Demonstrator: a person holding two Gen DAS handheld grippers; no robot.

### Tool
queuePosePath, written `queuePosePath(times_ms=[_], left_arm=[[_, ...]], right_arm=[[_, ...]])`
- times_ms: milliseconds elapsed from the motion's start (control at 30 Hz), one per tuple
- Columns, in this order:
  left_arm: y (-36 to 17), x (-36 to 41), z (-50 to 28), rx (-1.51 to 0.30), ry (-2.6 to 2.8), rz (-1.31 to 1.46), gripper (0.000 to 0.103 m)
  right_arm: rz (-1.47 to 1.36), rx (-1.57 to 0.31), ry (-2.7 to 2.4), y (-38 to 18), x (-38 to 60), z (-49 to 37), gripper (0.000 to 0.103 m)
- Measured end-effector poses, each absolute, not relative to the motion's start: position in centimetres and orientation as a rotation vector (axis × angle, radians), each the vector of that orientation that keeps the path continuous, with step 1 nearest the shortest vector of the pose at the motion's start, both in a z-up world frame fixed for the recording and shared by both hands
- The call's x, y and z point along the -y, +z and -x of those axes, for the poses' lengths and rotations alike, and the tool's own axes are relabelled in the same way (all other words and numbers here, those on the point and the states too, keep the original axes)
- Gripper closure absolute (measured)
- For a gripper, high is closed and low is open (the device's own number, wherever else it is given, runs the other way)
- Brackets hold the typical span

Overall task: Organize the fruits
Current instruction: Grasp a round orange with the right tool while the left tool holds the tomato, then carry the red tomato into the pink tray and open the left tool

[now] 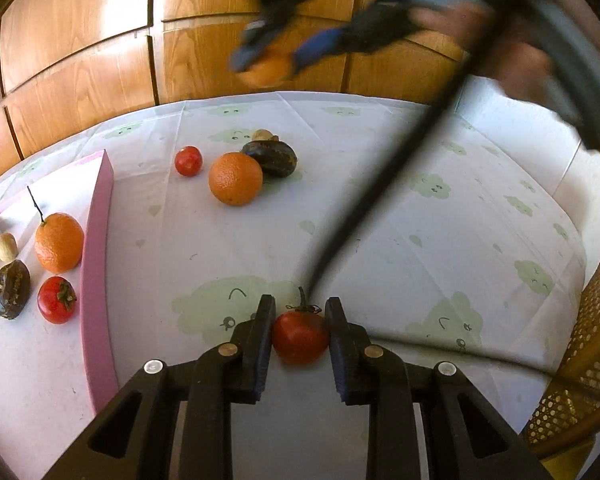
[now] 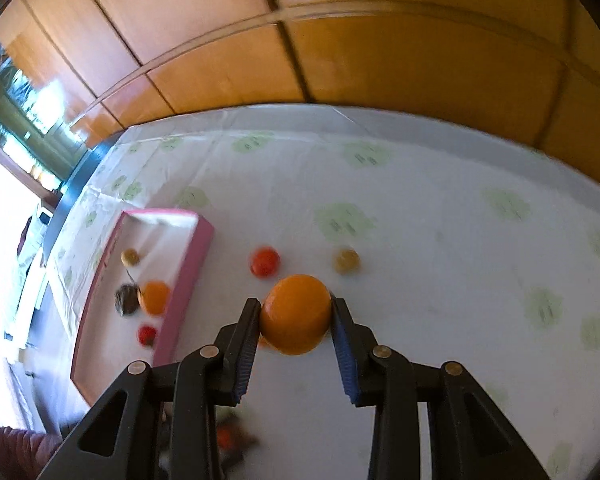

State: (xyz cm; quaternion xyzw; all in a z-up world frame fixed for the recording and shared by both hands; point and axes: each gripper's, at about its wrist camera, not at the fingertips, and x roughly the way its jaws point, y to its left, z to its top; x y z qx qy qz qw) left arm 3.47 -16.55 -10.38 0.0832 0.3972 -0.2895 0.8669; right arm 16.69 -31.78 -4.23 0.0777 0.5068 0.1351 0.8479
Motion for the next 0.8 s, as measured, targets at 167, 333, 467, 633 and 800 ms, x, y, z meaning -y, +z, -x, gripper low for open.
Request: queuePosePath(times_ms=[167,333,467,633,800], left_arm=[[-10.4,16.9,-3.2,-0.815,-0.609,-0.211,0.077],[-9.9,17.1,-2.5,-0.797,-0.632,-0.271,0.077],[-9.2,16.4,-1.4,-0.793,-0.682,-0.270,0.078],[-8.0,15.1,-0.9,-0.794,-0.684,-0.224,0.078],[-6.7,13.1,-0.3,-0.787,-0.666,-0.181,0.078]], right_arm=[[-0.215,-1.134,0.153,-7.1,35.9,-13.6,0.067],[-0.279,-1.117,0.004,-9.1,39.1,-12.8,0.067],[-0.265,-1.153,-0.062,-11.0,40.0,-13.2,0.068],[-0.111,-1.162,-0.200,-11.5,40.9,-13.7,0.068],[0.006,-1.147,-0.360,-11.3,41.9,-13.7,0.068]])
